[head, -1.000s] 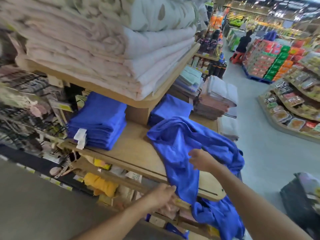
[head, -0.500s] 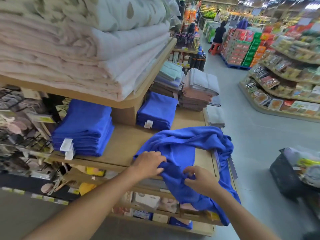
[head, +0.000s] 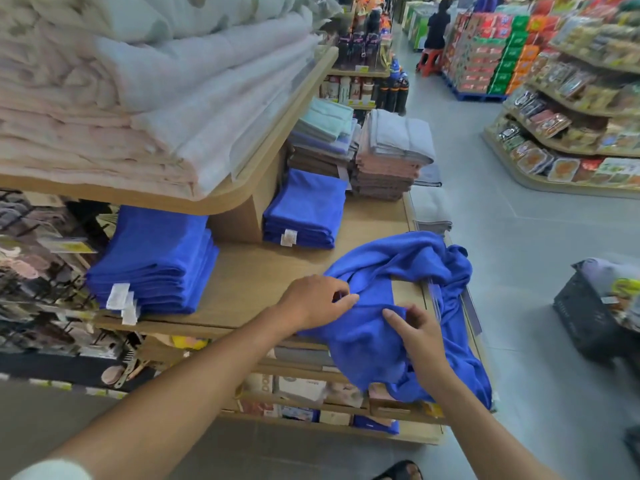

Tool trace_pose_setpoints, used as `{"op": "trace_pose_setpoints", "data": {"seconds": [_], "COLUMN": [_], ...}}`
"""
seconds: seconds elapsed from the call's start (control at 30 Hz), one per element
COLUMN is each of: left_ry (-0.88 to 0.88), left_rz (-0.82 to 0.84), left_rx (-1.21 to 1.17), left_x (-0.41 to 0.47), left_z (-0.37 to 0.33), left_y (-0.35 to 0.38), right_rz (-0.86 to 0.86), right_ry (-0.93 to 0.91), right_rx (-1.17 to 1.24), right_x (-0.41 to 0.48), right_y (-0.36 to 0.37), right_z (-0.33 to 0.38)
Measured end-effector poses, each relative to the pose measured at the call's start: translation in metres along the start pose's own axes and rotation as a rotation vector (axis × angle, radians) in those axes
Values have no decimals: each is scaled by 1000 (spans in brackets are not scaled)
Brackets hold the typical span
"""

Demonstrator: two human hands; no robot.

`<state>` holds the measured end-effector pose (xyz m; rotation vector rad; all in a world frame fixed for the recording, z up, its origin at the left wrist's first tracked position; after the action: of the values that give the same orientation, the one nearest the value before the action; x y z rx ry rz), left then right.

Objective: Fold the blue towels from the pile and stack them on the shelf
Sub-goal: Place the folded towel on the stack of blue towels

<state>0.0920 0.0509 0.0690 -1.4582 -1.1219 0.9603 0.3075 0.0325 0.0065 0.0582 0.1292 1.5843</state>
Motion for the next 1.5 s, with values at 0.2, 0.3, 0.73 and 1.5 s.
{"op": "trace_pose_setpoints", "data": {"seconds": [0.2, 0.3, 0.73, 1.5], "left_ry": [48, 34, -14, 117], "left_rz": [-49, 68, 182, 85], "left_rx": [-91, 69, -477, -414], "left_x": [102, 149, 212, 198], "left_z": [-56, -77, -92, -121], "left_y": [-16, 5, 27, -14], "right_rz": [-32, 1, 35, 143], "right_ry": [36, 64, 115, 141], "right_rx": [36, 38, 108, 263], "right_x": [4, 5, 9, -9], "right_y": [0, 3, -3, -9], "right_z": [-11, -17, -23, 23]}}
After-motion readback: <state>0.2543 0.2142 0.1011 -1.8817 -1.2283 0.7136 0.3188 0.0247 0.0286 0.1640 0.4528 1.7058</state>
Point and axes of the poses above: each hand's wrist, its own x-axis towards the middle knuckle, its own y-axis out of the palm, z = x × y, the point moved 6 cm from there along x, towards the middle knuckle, and after that the axes turned 12 degrees about x, right-handed, at the moved point
